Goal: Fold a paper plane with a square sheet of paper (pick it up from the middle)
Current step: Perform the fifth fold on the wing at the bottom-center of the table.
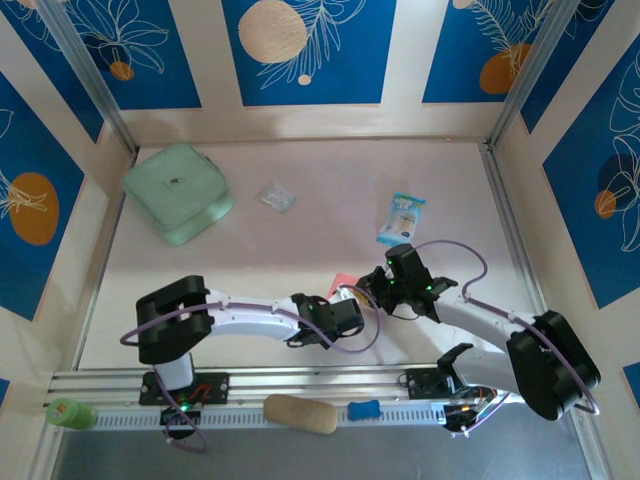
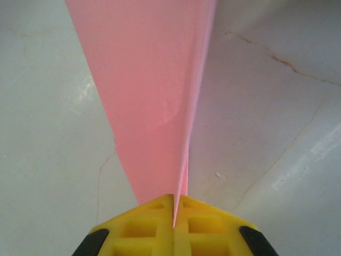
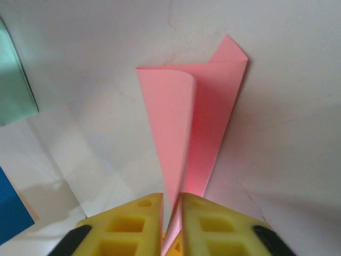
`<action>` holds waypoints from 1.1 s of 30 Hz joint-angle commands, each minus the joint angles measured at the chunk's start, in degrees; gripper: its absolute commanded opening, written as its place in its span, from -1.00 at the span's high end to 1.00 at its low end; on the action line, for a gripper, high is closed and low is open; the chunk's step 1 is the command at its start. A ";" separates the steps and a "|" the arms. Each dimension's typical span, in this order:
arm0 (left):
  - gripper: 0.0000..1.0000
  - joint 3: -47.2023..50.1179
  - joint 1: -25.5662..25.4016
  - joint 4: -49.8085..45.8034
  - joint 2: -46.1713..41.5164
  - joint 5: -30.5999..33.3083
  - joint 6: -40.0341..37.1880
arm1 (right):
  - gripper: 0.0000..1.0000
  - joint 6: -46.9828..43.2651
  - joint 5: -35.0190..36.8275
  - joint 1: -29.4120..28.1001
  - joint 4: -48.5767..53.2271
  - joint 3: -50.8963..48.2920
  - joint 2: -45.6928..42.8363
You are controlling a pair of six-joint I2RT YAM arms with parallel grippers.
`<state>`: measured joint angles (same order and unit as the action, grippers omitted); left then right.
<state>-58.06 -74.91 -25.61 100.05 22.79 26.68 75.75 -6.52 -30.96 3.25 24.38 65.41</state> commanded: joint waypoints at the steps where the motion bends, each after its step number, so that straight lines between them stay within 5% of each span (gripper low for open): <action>1: 0.98 1.17 0.02 1.56 -1.21 -2.22 1.01 | 0.51 -2.57 1.35 0.88 5.86 0.14 -3.96; 13: 1.00 6.06 5.15 10.03 -4.01 -14.98 2.75 | 0.34 -4.21 2.33 3.71 12.57 -2.82 -17.11; 33: 0.85 8.14 10.35 15.21 -3.55 -26.54 4.74 | 0.47 -5.70 -2.52 2.52 5.51 -8.33 -17.39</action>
<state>-50.81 -65.41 -11.55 96.90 -0.36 30.39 71.29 -6.63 -27.77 11.14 17.10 48.16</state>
